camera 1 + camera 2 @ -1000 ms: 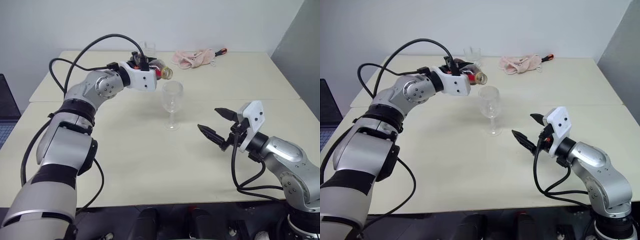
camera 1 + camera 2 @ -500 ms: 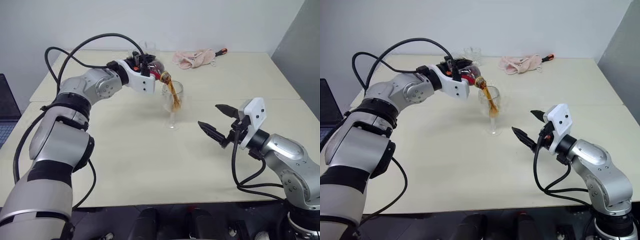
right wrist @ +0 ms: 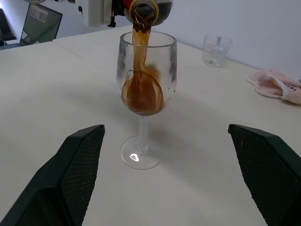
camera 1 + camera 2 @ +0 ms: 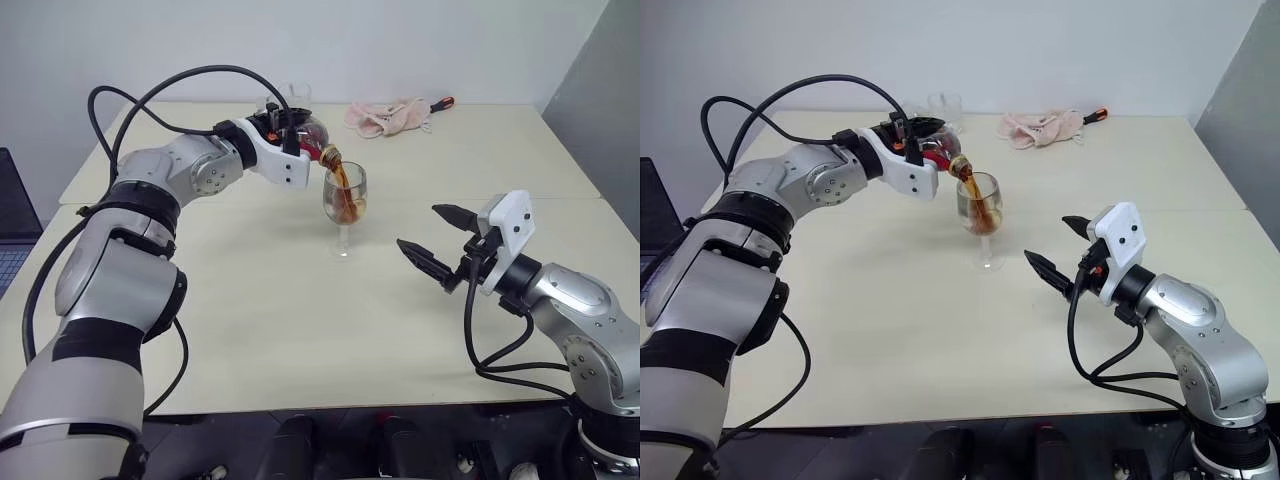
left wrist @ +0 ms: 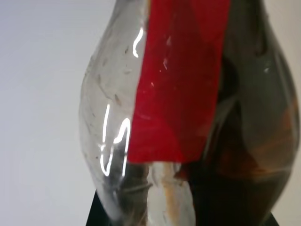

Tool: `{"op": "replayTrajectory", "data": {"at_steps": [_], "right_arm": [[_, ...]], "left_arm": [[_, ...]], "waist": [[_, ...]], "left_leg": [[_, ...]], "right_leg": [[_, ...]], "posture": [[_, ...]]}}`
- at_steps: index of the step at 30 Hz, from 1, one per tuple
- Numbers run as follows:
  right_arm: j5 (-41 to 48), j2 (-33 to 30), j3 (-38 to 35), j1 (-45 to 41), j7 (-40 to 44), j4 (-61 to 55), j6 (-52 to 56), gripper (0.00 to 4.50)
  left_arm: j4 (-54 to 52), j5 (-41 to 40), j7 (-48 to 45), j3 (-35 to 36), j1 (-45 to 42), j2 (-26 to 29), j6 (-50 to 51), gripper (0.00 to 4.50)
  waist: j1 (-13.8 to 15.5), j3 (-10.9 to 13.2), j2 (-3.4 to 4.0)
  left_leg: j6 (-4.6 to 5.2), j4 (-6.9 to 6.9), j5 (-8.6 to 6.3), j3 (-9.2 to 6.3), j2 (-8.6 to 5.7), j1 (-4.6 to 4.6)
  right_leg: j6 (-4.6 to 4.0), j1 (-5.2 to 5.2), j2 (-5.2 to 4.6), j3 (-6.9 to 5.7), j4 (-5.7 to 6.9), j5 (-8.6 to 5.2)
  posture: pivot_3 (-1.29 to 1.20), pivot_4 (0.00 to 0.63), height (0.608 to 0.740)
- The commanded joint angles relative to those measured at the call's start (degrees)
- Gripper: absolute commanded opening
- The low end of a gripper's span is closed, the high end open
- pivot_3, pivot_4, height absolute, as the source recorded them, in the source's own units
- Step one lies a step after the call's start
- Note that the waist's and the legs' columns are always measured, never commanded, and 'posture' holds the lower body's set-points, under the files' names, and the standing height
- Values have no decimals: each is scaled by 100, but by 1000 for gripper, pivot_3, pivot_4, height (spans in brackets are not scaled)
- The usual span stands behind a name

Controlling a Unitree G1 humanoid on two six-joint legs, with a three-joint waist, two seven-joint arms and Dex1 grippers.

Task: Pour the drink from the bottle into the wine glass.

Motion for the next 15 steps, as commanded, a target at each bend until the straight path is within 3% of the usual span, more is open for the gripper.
{"op": "replayTrajectory", "data": {"at_steps": [1, 15], "right_arm": [[57, -49, -22, -105, -37, -92, -63, 4500], [26, -65, 21, -210, 19, 48, -159, 4500]], "left_arm": [[-51, -46, 119, 33, -268, 112, 42, 1006], [-99, 23, 130, 10, -294, 200, 104, 1006]], "waist": [[0, 0, 0], [-2, 0, 0]], "left_leg": [[0, 0, 0, 0, 0, 0], [-2, 4, 1, 1, 0, 0]], "right_leg": [[0, 0, 0, 0, 0, 0], [1, -1, 0, 1, 6, 0]], "posture": [[0, 150, 740], [0, 150, 740]]}}
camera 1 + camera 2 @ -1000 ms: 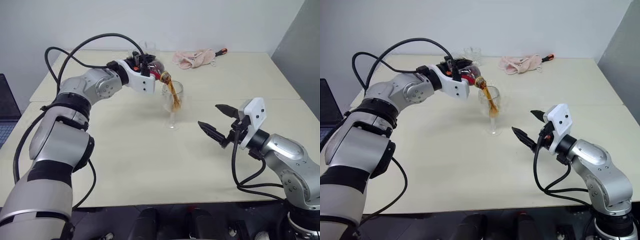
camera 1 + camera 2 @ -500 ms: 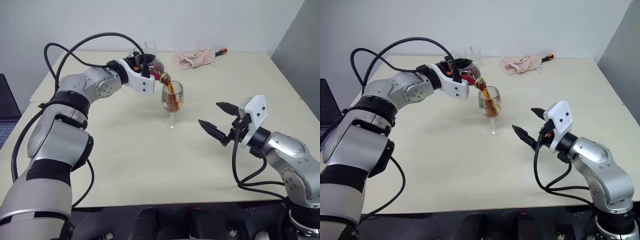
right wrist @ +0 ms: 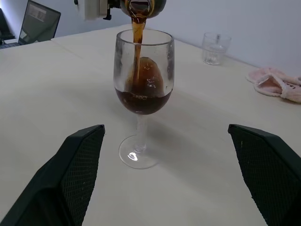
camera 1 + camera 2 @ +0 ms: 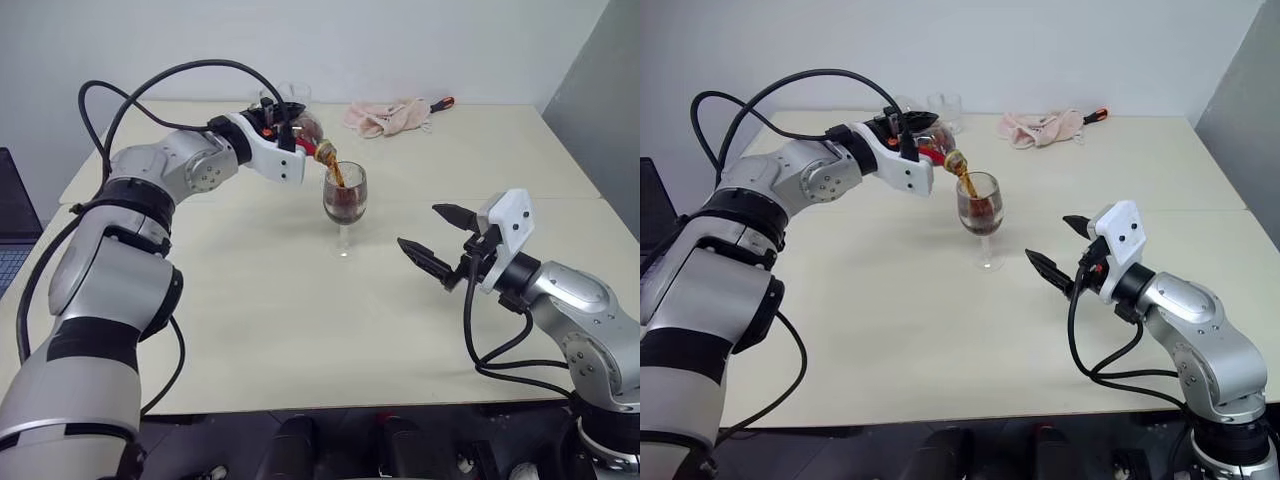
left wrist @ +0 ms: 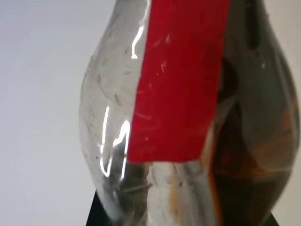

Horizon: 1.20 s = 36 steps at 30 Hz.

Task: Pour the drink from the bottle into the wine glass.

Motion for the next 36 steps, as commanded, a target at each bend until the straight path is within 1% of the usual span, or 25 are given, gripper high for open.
{"op": "replayTrajectory", "data": {"at_steps": [1, 7, 8, 11, 14, 16, 21, 25, 29, 32, 36], "right_arm": [[30, -58, -46, -121, 15, -63, -154, 4500], [31, -75, -24, -147, 34, -17, -195, 4500], [29, -74, -15, -157, 32, -9, -198, 4500], [37, -52, 9, -250, 32, 50, -209, 4500], [56, -34, 34, -328, 36, 70, -218, 4500], [62, -25, 83, -424, 59, 101, -236, 4500], [89, -19, 244, -710, 147, 181, -237, 4500], [303, 57, 393, -1269, 233, 213, -15, 4500], [634, 136, 683, -1936, 218, 148, 569, 4500], [753, 177, 806, -2291, 186, 186, 855, 4500], [833, 252, 1105, -2749, 391, 310, 954, 4500]], "left_arm": [[-101, -25, 99, 15, -221, 117, 15, 1006], [-112, -75, 70, 51, -201, 125, 0, 1006], [-80, -226, -44, 159, -173, 97, -2, 1006], [151, -1554, -1299, 1076, 91, -202, 54, 1006], [146, -2364, -2375, 1597, 406, -358, 154, 1006], [93, -3102, -3120, 2123, 721, -507, 433, 1004], [-323, -4692, -4049, 3381, 1461, -721, 1507, 1004], [-747, -5650, -3855, 4279, 2151, -833, 2538, 1004], [-1670, -6401, -3405, 4981, 3127, -1044, 3376, 1003], [-2423, -6606, -3139, 5152, 3758, -1174, 3828, 1003], [-3023, -6487, -2695, 5090, 4545, -1277, 4158, 1003]], "waist": [[-1, 0, 0], [-1, 0, 0], [-1, 0, 0], [-3, 0, 0], [-20, -1, 1], [-44, -2, 2], [-141, -1, 2], [-156, -2, 2], [-152, -4, 3], [-147, -4, 3], [-98, -11, -3]], "left_leg": [[0, 0, 0, 0, 0, 0], [0, 1, 0, 0, 0, 0], [0, 2, 0, 1, 0, 0], [-1, 4, 1, 1, 0, 0], [-2, 8, 1, 1, 0, 0], [-2, 10, 1, 2, 0, 0], [-2, 18, 2, -6, 3, -1], [-1, 30, 1, -12, 2, -2], [2, 69, -1, -30, 2, -2], [3, 70, -3, -33, 2, -3], [5, 69, -6, -35, -4, -7]], "right_leg": [[0, 0, 0, 0, 0, 0], [0, 0, 0, 0, 2, 0], [0, 0, 0, 1, 3, 0], [0, -2, 0, 0, 3, 0], [0, -1, 0, -1, 4, 0], [0, -1, 0, 1, 7, 0], [0, -5, 1, -1, 21, -1], [2, -11, 1, 3, 38, -3], [-1, -11, 9, 12, 51, -6], [-1, -12, 9, 17, 49, -6], [-2, -11, 2, 14, 49, -5]], "posture": [[0, 150, 740], [0, 150, 740], [0, 150, 740], [0, 150, 740], [0, 150, 740], [0, 150, 740], [0, 150, 740], [0, 150, 740], [0, 150, 740], [0, 150, 740], [0, 150, 740]]}}
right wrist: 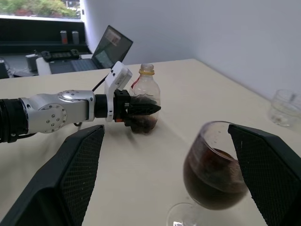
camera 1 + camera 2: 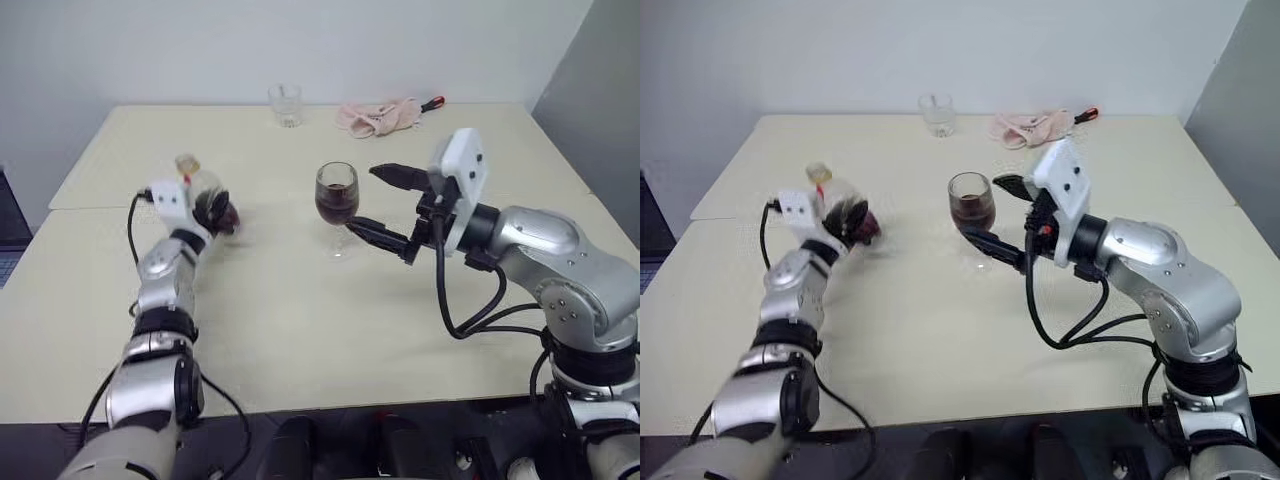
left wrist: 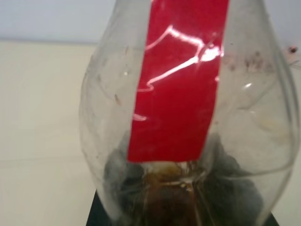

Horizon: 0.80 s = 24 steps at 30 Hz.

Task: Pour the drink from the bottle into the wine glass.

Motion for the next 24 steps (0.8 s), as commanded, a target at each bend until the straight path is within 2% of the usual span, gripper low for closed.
{"op": "replayTrajectory", "data": {"at_steps": [1, 7, 10, 18, 21, 24], "right_arm": [[105, 45, 184, -353, 159, -17, 32, 4500], [-361, 154, 1001, -511, -2, 263, 242, 4500], [-776, 128, 1391, -456, -103, 454, 196, 4500], [-875, 246, 1317, -434, 67, 449, 43, 4500], [-879, 227, 1276, -433, 178, 488, -36, 4500], [-846, 146, 1202, -446, 385, 572, -145, 4500]], "left_arm": [[-603, -38, 343, 74, 322, -35, 246, 1003], [-982, 96, 684, -32, 659, -85, 459, 1003], [-1069, 86, 745, -56, 717, -136, 538, 1938], [-1301, 117, 810, -104, 831, -138, 676, 4474], [-1639, 124, 817, -80, 1000, -14, 821, 4474], [-2527, 16, 644, -82, 1420, 161, 1222, 4474]], "waist": [[6, -10, -1], [-12, -50, -10], [-12, -58, -9], [-5, -59, -9], [-5, -59, -9], [-23, -59, -9]], "left_leg": [[1, 2, -1, 1, -1, 0], [18, 0, -11, 2, -1, 5], [16, 1, -10, 0, -1, 6], [21, -1, -15, 0, -2, 6], [22, 0, -17, 0, -2, 6], [21, -2, -18, -1, -1, 6]], "right_leg": [[0, 0, -1, 1, 0, 0], [-1, 2, 0, 4, 2, 0], [-1, 1, 1, 4, 2, 0], [-1, 0, 0, 4, 1, 0], [-1, 1, 0, 4, 0, 0], [-1, -1, 1, 6, -1, 0]], "posture": [[0, 150, 740], [0, 150, 740], [0, 150, 740], [0, 150, 740], [0, 150, 740], [0, 150, 740]]}}
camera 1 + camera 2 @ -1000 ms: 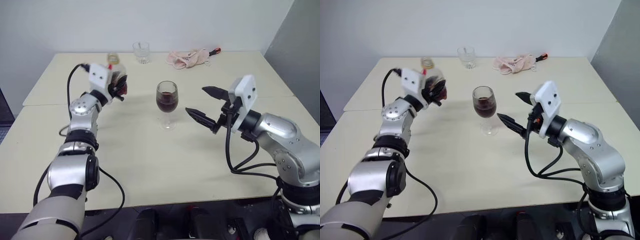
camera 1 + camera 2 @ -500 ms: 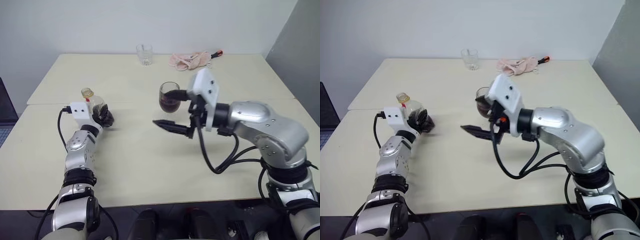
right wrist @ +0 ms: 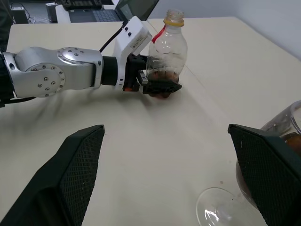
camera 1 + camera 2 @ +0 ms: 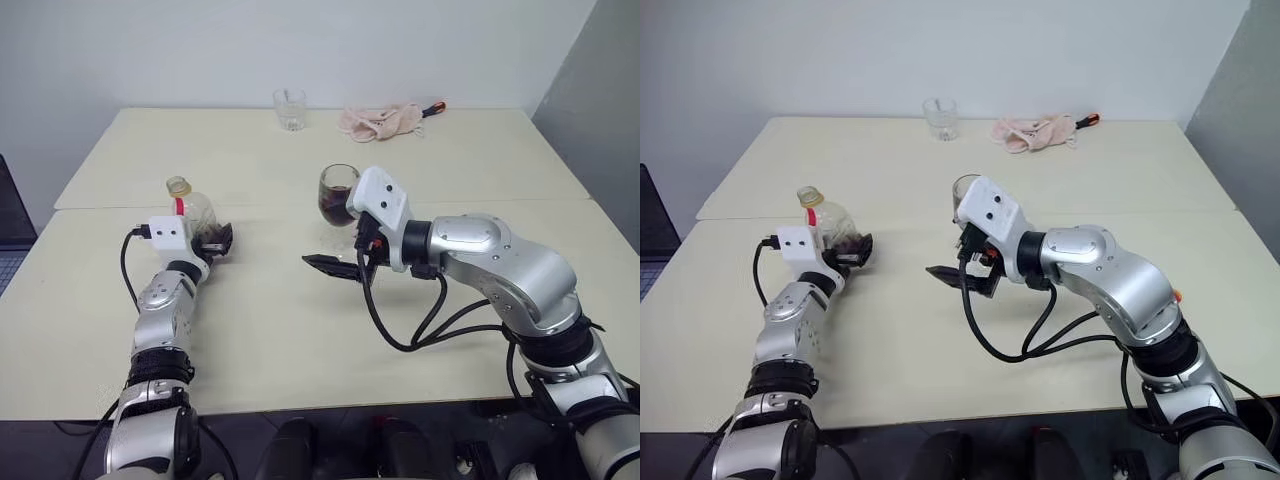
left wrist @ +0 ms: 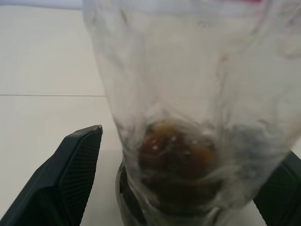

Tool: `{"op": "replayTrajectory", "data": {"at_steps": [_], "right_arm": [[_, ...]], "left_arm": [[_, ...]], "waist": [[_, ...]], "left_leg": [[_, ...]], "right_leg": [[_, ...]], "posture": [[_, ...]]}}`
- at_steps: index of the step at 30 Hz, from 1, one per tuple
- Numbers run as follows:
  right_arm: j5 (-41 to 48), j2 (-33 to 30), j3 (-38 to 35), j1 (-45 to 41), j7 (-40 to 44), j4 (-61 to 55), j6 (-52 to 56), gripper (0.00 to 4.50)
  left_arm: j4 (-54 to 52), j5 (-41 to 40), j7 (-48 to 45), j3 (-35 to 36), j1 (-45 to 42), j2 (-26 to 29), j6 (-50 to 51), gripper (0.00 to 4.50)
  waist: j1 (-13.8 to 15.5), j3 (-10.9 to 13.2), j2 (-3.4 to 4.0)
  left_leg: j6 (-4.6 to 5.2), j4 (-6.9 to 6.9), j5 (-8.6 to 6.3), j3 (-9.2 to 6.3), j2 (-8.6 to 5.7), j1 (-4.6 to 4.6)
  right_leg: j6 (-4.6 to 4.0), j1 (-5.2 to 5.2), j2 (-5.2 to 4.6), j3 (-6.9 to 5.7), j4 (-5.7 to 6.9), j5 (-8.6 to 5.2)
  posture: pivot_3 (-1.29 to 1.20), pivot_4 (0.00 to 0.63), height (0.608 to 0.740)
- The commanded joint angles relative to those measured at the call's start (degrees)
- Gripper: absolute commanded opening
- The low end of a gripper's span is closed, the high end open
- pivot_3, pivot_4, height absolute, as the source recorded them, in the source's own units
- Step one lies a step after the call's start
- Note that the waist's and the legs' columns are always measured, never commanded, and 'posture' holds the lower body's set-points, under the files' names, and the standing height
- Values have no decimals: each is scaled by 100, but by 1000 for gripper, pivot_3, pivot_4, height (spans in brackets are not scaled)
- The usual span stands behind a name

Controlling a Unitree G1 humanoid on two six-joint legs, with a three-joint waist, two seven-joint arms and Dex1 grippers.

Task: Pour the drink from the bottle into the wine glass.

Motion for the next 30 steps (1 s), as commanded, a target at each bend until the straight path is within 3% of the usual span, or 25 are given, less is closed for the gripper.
{"op": "replayTrajectory", "data": {"at_steps": [1, 8, 12, 17, 23, 30], "right_arm": [[17, -139, -291, -68, 283, 4, -238, 4500], [-91, -805, -628, -49, 1094, 712, -778, 4500], [-274, -1453, -762, -57, 1790, 1377, -1267, 4500], [-93, -2172, -1601, -199, 2460, 2464, -1620, 4500], [-151, -2639, -1724, -214, 3449, 3370, -2178, 4500], [-330, -2575, -1520, -223, 3863, 3519, -2232, 4500]], "left_arm": [[-1196, -172, -198, 56, 404, 261, 479, 4474], [-3250, -966, -470, 546, 1349, 761, 1925, 4474], [-4004, -1657, -1342, 1086, 2015, 1522, 2510, 4474], [-4718, -2805, -2704, 1795, 2326, 2622, 3154, 4474], [-4360, -3351, -3984, 2006, 1736, 3812, 3348, 4474], [-3706, -3148, -4833, 1423, 1220, 4105, 3083, 4474]], "waist": [[-7, 0, 1], [27, 2, 2], [17, 5, 7], [99, 15, 17], [135, 19, 30], [109, 40, 73]], "left_leg": [[0, -1, 0, 0, 0, 0], [3, 0, -9, -1, -1, 0], [3, -2, -11, 0, 2, 0], [6, -3, -13, 0, 3, 0], [7, -5, -15, 6, 5, 4], [10, -10, -17, 18, 11, 4]], "right_leg": [[0, -1, 0, 1, 0, 0], [0, 7, -2, 2, -9, 0], [-5, 6, 0, 1, -11, -3], [-8, 15, -4, -2, -26, -4], [-11, 25, -4, -3, -43, -2], [-11, 20, -1, 1, -39, -3]], "posture": [[0, 150, 740], [0, 150, 740], [0, 150, 740], [0, 150, 740], [0, 150, 740], [0, 150, 740]]}}
